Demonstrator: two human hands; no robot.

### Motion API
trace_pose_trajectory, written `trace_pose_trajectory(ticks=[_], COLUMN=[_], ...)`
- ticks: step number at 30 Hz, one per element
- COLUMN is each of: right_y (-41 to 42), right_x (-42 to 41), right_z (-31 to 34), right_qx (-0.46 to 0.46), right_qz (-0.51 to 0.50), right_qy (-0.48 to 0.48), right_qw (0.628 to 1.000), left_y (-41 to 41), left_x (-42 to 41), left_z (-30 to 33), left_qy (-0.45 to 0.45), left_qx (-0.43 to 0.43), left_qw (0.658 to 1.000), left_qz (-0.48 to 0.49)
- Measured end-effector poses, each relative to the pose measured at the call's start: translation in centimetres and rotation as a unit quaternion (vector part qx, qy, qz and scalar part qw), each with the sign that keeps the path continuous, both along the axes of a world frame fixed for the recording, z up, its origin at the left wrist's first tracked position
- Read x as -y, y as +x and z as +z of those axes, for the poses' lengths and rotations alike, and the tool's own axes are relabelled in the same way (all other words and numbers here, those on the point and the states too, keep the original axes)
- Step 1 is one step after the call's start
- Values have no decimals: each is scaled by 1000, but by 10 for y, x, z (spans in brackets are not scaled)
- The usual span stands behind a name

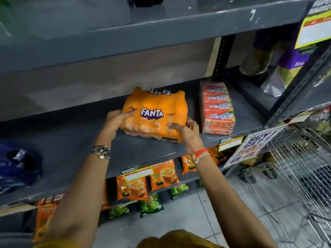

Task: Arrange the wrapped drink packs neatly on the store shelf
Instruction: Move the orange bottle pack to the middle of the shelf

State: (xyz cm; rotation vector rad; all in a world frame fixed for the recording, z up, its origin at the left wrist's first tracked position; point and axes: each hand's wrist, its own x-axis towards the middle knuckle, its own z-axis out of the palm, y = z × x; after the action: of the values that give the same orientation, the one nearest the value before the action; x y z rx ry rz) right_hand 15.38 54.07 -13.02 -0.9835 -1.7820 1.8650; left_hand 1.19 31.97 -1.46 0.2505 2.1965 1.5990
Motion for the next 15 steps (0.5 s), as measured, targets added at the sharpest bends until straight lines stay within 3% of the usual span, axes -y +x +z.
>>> trace_pose_trajectory(ticks=[1,3,8,11,15], right_y=[18,26,24,26,16], right_x=[25,39,56,61,64], right_z=[46,71,70,64,78], right_qx=[-8,-19,-25,-33,-93], right_qz=[38,96,145,171,112], right_qy=[9,44,179,146,40], right_qw=[999,994,973,974,989], left_y=[5,19,66,80,94], left_x=[8,26,52,59,56], left_z=[2,1,-28,-46,-50], left_qy=[1,-16,-5,17,22], left_qx=[-6,-44,-140,-161,-189], left_qw=[1000,999,983,975,957], left_qz=[2,27,116,153,221])
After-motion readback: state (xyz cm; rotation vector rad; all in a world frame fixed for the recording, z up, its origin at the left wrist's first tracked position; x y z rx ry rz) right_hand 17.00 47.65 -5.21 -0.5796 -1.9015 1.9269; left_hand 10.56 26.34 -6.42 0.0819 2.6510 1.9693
